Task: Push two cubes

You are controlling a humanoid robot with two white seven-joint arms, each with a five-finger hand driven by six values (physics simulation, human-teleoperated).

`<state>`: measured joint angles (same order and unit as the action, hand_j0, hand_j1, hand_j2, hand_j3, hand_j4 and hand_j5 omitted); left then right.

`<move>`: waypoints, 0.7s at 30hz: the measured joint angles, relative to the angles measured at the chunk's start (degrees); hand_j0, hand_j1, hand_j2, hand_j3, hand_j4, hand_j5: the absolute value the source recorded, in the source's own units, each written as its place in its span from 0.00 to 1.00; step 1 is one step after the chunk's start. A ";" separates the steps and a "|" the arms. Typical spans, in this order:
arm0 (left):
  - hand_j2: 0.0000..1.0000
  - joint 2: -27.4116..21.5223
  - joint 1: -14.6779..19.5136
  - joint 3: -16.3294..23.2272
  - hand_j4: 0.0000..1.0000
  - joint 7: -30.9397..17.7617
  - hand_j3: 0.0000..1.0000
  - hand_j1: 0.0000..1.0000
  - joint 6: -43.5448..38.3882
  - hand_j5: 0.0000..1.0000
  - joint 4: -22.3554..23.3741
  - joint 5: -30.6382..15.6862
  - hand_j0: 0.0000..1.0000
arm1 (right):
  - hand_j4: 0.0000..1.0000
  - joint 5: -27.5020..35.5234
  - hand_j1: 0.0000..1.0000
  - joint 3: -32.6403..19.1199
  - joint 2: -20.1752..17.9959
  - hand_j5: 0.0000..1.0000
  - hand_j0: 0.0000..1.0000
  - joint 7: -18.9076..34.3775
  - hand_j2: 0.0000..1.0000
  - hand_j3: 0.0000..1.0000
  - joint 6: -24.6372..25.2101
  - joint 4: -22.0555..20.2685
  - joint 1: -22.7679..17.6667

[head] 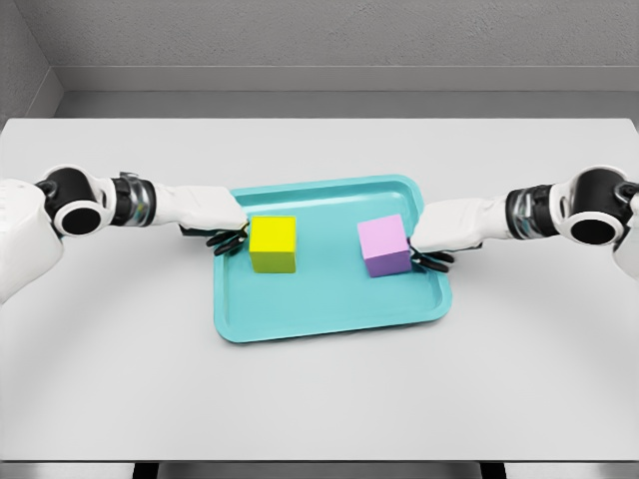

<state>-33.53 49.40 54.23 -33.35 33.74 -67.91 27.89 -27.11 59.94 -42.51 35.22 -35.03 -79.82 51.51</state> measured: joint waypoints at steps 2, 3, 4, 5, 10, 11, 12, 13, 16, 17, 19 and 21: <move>0.09 0.26 0.26 0.56 0.09 -0.22 0.09 0.09 0.24 0.09 -0.13 -0.29 0.09 | 0.00 -0.32 0.00 -0.03 0.10 0.00 0.00 0.16 0.00 0.00 -0.10 0.00 0.09; 0.09 0.47 0.35 0.99 0.09 -0.51 0.09 0.09 0.51 0.09 -0.22 -0.34 0.09 | 0.00 -0.69 0.00 -0.16 0.09 0.00 0.00 0.39 0.00 0.00 -0.09 0.04 -0.09; 0.09 0.60 0.35 1.28 0.09 -0.35 0.09 0.09 0.47 0.09 -0.23 0.22 0.09 | 0.00 -1.04 0.00 -0.21 0.11 0.00 0.00 0.57 0.00 0.00 -0.20 0.06 -0.09; 0.09 0.71 0.35 1.52 0.09 -0.28 0.09 0.09 0.51 0.09 -0.26 0.63 0.09 | 0.00 -1.17 0.00 -0.19 0.15 0.00 0.00 0.60 0.00 0.00 -0.29 0.05 0.00; 0.09 1.09 0.79 2.42 0.09 -1.28 0.09 0.09 1.17 0.09 -0.68 -2.17 0.09 | 0.00 -0.27 0.00 -0.79 -0.03 0.00 0.00 0.00 0.00 0.00 -0.18 0.04 0.26; 0.09 1.12 0.79 2.48 0.09 -1.34 0.09 0.09 1.22 0.09 -0.70 -2.36 0.09 | 0.00 -0.20 0.00 -1.18 -0.17 0.00 0.00 -0.06 0.00 0.00 -0.15 0.06 0.26; 0.09 1.13 1.05 2.53 0.09 -1.40 0.09 0.09 1.26 0.09 -0.73 -2.57 0.09 | 0.00 -0.15 0.00 -1.45 -0.28 0.00 0.00 -0.10 0.00 0.00 -0.14 0.08 0.09; 0.09 1.13 1.23 2.57 0.09 -1.47 0.09 0.09 1.29 0.09 -0.75 -2.90 0.09 | 0.00 -0.14 0.00 -1.66 -0.37 0.00 0.00 -0.13 0.00 0.00 -0.12 0.18 0.09; 0.09 1.11 1.32 2.63 0.09 -1.54 0.09 0.09 1.35 0.09 -0.78 -3.29 0.09 | 0.00 -0.26 0.00 -2.25 -0.53 0.00 0.00 -0.18 0.00 0.00 -0.10 1.55 0.17; 0.09 1.08 1.32 2.64 0.09 -1.55 0.09 0.09 1.35 0.09 -0.79 -3.39 0.09 | 0.00 -0.29 0.00 -2.40 -0.55 0.00 0.00 -0.19 0.00 0.00 -0.10 1.94 0.26; 0.10 1.05 1.40 2.65 0.10 -1.57 0.10 0.10 1.37 0.10 -0.80 -3.50 0.10 | 0.00 -0.33 0.00 -2.57 -0.57 0.00 0.00 -0.20 0.00 0.00 -0.10 2.41 0.26; 0.10 1.03 1.49 2.67 0.10 -1.60 0.10 0.10 1.38 0.10 -0.81 -3.63 0.10 | 0.00 -0.35 0.00 -2.57 -0.51 0.00 0.00 -0.21 0.00 0.00 -0.10 2.66 0.17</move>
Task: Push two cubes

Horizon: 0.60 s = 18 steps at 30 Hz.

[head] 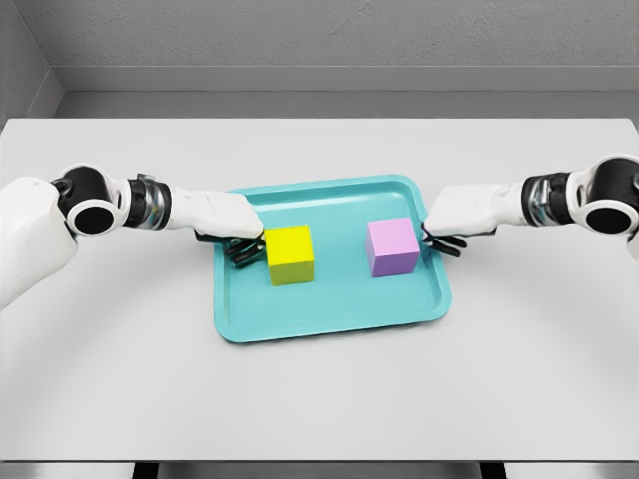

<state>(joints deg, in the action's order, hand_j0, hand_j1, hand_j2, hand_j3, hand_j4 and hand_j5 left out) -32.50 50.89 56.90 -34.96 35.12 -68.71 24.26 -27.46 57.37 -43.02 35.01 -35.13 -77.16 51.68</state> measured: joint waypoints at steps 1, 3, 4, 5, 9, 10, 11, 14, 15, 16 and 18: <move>0.10 -0.01 0.00 0.00 0.10 0.00 0.10 0.10 0.00 0.10 0.00 -0.03 0.10 | 0.00 -0.03 0.00 0.04 0.02 0.00 0.00 0.00 0.00 0.00 0.00 0.09 -0.09; 0.10 -0.02 0.00 0.01 0.10 -0.01 0.10 0.10 0.01 0.10 0.00 -0.07 0.10 | 0.00 -0.34 0.00 0.21 0.12 0.00 0.00 0.00 0.00 0.00 0.01 0.67 -0.18; 0.10 -0.01 0.00 0.01 0.10 -0.01 0.10 0.10 0.01 0.10 0.02 -0.09 0.10 | 0.00 -0.52 0.00 0.29 0.19 0.00 0.00 0.00 0.00 0.00 0.01 1.03 -0.09; 0.10 -0.01 0.00 0.01 0.10 -0.01 0.10 0.10 0.01 0.10 0.02 -0.09 0.10 | 0.00 -0.66 0.00 0.36 0.27 0.00 0.00 0.00 0.00 0.00 0.00 1.29 -0.09; 0.10 -0.01 0.00 -0.01 0.10 -0.02 0.10 0.10 -0.02 0.10 0.00 -0.25 0.10 | 0.00 -0.88 0.00 0.57 0.59 0.00 0.00 -0.01 0.00 0.00 0.00 1.76 -0.17; 0.10 -0.01 0.00 0.00 0.10 -0.03 0.10 0.10 -0.01 0.10 0.00 -0.30 0.10 | 0.00 -0.90 0.00 0.61 0.65 0.00 0.00 -0.01 0.00 0.00 0.00 1.81 -0.18; 0.10 -0.01 0.00 -0.04 0.10 -0.04 0.10 0.10 -0.08 0.10 0.00 -0.41 0.10 | 0.00 -0.92 0.00 0.63 0.70 0.00 0.00 -0.01 0.00 0.00 0.00 1.84 -0.18; 0.10 -0.04 0.00 0.13 0.10 -0.06 0.10 0.10 -0.16 0.10 -0.40 -0.53 0.10 | 0.00 -0.96 0.00 0.66 0.97 0.00 0.00 -0.01 0.00 0.00 0.00 1.90 -0.09; 0.10 -0.05 0.09 0.31 0.10 -0.06 0.10 0.10 -0.11 0.10 -0.74 -0.51 0.10 | 0.00 -0.96 0.00 0.68 1.20 0.00 0.00 -0.01 0.00 0.00 0.00 1.91 -0.18; 0.10 -0.06 0.09 0.45 0.10 -0.06 0.10 0.10 -0.08 0.10 -0.99 -0.49 0.10 | 0.00 -0.97 0.00 0.72 1.51 0.00 0.00 -0.01 0.00 0.00 0.00 1.91 -0.18; 0.10 -0.06 0.09 0.62 0.10 -0.06 0.10 0.10 -0.04 0.10 -1.28 -0.47 0.10 | 0.00 -0.96 0.00 0.99 2.06 0.00 0.00 -0.01 0.00 0.00 0.00 1.92 -0.26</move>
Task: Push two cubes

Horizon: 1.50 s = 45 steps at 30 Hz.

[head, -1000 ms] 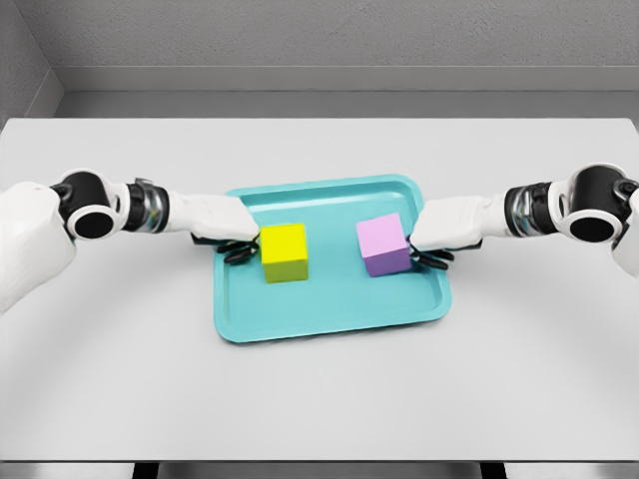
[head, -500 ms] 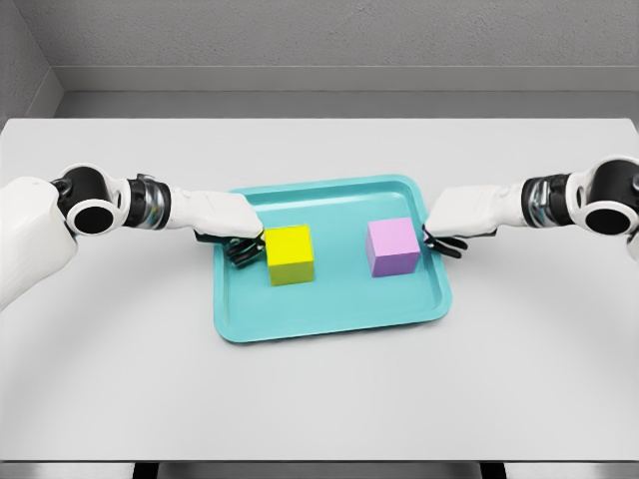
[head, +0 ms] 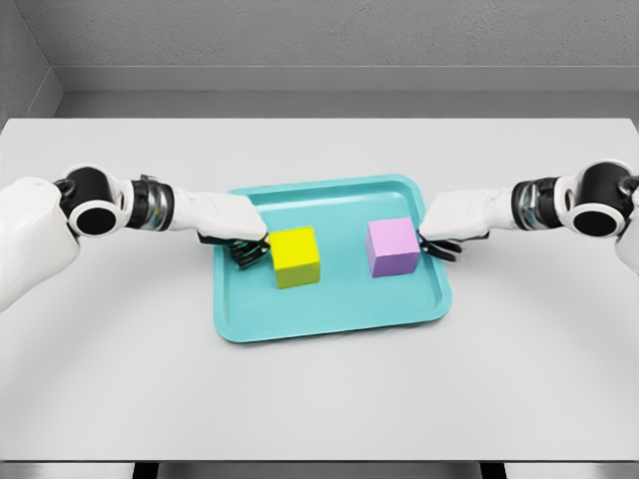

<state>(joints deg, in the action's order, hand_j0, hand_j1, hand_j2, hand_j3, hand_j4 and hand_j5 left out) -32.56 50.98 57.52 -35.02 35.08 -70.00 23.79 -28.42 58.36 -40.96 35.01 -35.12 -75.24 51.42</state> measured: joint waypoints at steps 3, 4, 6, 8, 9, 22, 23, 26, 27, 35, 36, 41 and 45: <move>0.11 0.02 0.00 0.05 0.11 -0.02 0.11 0.11 0.00 0.11 -0.27 0.01 0.11 | 0.00 -0.46 0.00 -0.42 0.77 0.00 0.00 1.04 0.00 0.00 0.29 0.08 0.01; 0.10 0.02 0.09 0.03 0.10 -0.03 0.10 0.10 -0.01 0.10 -0.34 -0.01 0.10 | 0.00 -0.61 0.00 -0.60 0.97 0.00 0.00 1.51 0.00 0.00 0.37 0.10 0.01; 0.10 0.00 0.09 0.00 0.10 -0.05 0.10 0.10 -0.03 0.10 -0.42 -0.02 0.10 | 0.00 -1.34 0.00 -0.91 1.36 0.00 0.00 2.17 0.00 0.00 0.46 0.10 0.01; 0.11 0.03 0.44 -0.05 0.11 -0.08 0.11 0.11 -0.06 0.11 -0.46 -0.09 0.11 | 0.00 -1.91 0.00 -1.44 1.75 0.00 0.00 2.82 0.00 0.00 0.85 0.10 -0.25; 0.11 0.11 0.53 -0.07 0.11 -0.08 0.11 0.11 -0.07 0.11 -0.43 -0.12 0.11 | 0.00 -2.08 0.00 -1.58 1.84 0.00 0.00 2.94 0.00 0.00 1.22 0.06 -0.43; 0.11 0.84 0.70 -0.12 0.11 -0.11 0.11 0.11 -0.09 0.11 -0.44 -0.17 0.11 | 0.00 -10.05 0.00 -1.93 1.71 0.00 0.00 2.83 0.00 0.00 2.09 -4.03 -0.60; 0.11 0.95 0.88 -0.10 0.11 -0.10 0.11 0.11 -0.09 0.11 -0.45 -0.18 0.11 | 0.00 -10.60 0.00 -1.91 1.62 0.00 0.00 2.68 0.00 0.00 2.04 -4.32 -0.60; 0.11 1.50 0.97 -0.01 0.11 -0.07 0.11 0.11 -0.04 0.11 -0.50 -0.62 0.11 | 0.00 -11.16 0.00 -1.87 1.18 0.00 0.00 1.79 0.00 0.00 1.78 -4.66 -0.79; 0.11 1.66 0.97 0.03 0.11 -0.06 0.11 0.11 -0.03 0.11 -0.49 -0.73 0.11 | 0.00 -10.21 0.00 -1.79 0.82 0.00 0.00 1.39 0.00 0.00 1.37 -4.76 -0.79; 0.11 2.04 1.32 0.17 0.11 0.00 0.11 0.11 0.05 0.11 -0.35 -1.02 0.11 | 0.00 -1.47 0.00 -7.51 -3.19 0.00 0.00 0.12 0.00 0.00 0.19 -4.93 -2.02; 0.11 2.05 1.32 0.18 0.11 0.00 0.11 0.11 0.05 0.11 -0.34 -1.04 0.11 | 0.00 -1.16 0.00 -8.30 -3.45 0.00 0.00 0.09 0.00 0.00 0.14 -4.84 -2.02; 0.11 2.06 1.32 0.19 0.11 0.00 0.11 0.11 0.06 0.11 -0.32 -1.07 0.11 | 0.04 -0.63 0.04 -9.47 -4.00 0.04 0.04 0.02 0.04 0.04 0.02 -4.17 -2.81; 0.11 2.01 1.32 0.19 0.11 0.00 0.11 0.11 0.06 0.11 -0.37 -1.08 0.11 | 0.08 -0.57 0.08 -9.54 -4.49 0.08 0.08 0.01 0.08 0.08 0.00 -3.20 -4.13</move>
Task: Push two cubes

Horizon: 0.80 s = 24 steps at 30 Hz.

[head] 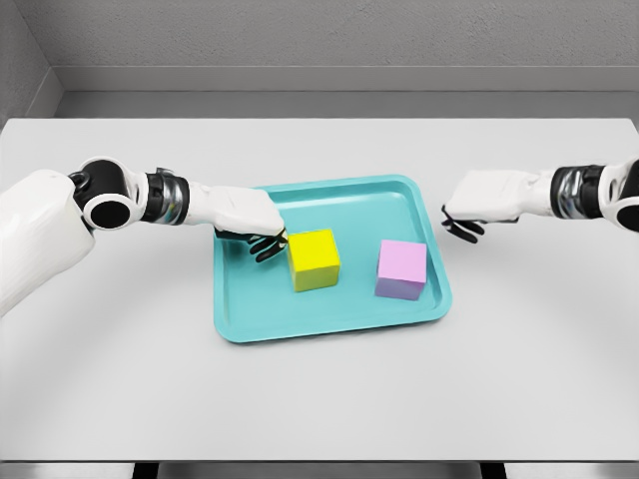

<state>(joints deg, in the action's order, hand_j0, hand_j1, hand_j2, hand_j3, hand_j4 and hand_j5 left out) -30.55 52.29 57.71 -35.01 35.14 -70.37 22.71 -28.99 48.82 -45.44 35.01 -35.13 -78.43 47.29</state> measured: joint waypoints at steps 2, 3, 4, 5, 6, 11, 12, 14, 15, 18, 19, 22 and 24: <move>0.11 -0.01 0.00 0.00 0.11 0.00 0.11 0.11 0.00 0.11 -0.02 0.00 0.11 | 0.10 0.01 0.10 -0.10 -0.82 0.10 0.10 0.00 0.10 0.10 -0.01 0.34 -0.26; 0.11 -0.04 0.09 0.00 0.11 0.00 0.11 0.11 0.00 0.11 -0.02 -0.01 0.11 | 0.10 0.02 0.10 -0.17 -1.10 0.10 0.10 0.00 0.10 0.10 0.00 0.65 -0.26; 0.11 -0.08 0.18 0.00 0.11 0.00 0.11 0.11 0.00 0.11 -0.03 -0.03 0.11 | 0.10 0.01 0.10 -0.19 -1.30 0.10 0.10 0.00 0.10 0.10 -0.01 0.90 -0.26; 0.12 -0.12 0.26 0.00 0.12 0.00 0.12 0.12 0.00 0.12 -0.03 -0.11 0.12 | 0.10 0.01 0.10 -0.18 -1.44 0.10 0.10 0.00 0.10 0.10 -0.01 1.08 -0.26; 0.12 -0.15 0.26 0.00 0.12 0.00 0.12 0.12 0.00 0.12 -0.03 -0.18 0.12 | 0.11 0.02 0.11 -0.19 -1.54 0.11 0.11 0.00 0.11 0.11 -0.01 1.21 -0.26; 0.12 -0.50 0.18 0.01 0.12 0.00 0.12 0.12 0.01 0.12 -0.91 -0.66 0.12 | 0.13 0.03 0.13 -0.01 -1.71 0.13 0.13 0.00 0.13 0.13 0.00 1.42 -0.26; 0.12 -0.59 0.18 0.03 0.12 0.00 0.12 0.12 0.00 0.12 -1.23 -0.82 0.12 | 0.13 0.04 0.13 0.27 -1.70 0.13 0.13 0.00 0.13 0.13 0.00 1.40 -0.26; 0.12 -0.66 0.26 0.06 0.12 0.00 0.12 0.12 0.00 0.12 -1.63 -1.00 0.12 | 0.13 0.04 0.13 1.43 -1.66 0.13 0.13 0.00 0.13 0.13 0.01 1.29 -0.26; 0.12 -0.68 0.26 0.16 0.12 0.00 0.12 0.12 -0.01 0.12 -1.75 -1.04 0.12 | 0.13 0.05 0.13 2.17 -1.67 0.13 0.13 0.00 0.13 0.13 0.01 1.23 -0.26; 0.12 -0.56 0.26 0.87 0.12 -0.03 0.12 0.12 -0.03 0.12 -1.99 -1.14 0.12 | 0.13 0.13 0.13 2.93 -2.67 0.13 0.13 -0.01 0.13 0.13 0.00 1.07 -0.26; 0.12 -0.45 0.35 1.24 0.12 -0.09 0.12 0.12 -0.07 0.12 -2.09 -1.19 0.12 | 0.13 0.21 0.13 2.63 -3.43 0.13 0.13 -0.01 0.13 0.13 0.00 1.00 -0.35; 0.12 -0.17 0.35 2.31 0.12 -0.10 0.12 0.12 -0.28 0.12 -2.88 -1.15 0.12 | 0.13 0.32 0.13 2.52 -5.25 0.13 0.13 0.00 0.13 0.13 -0.01 0.32 -1.05; 0.12 -0.05 0.35 2.77 0.12 -0.05 0.12 0.12 -0.15 0.12 -3.16 -1.12 0.12 | 0.13 0.35 0.13 2.81 -6.48 0.13 0.13 0.00 0.13 0.13 0.00 -0.99 -1.05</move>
<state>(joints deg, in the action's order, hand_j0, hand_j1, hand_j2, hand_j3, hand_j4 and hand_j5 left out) -30.60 52.65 60.48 -35.07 34.99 -73.53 21.59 -28.64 51.63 -51.92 35.01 -35.13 -79.43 46.23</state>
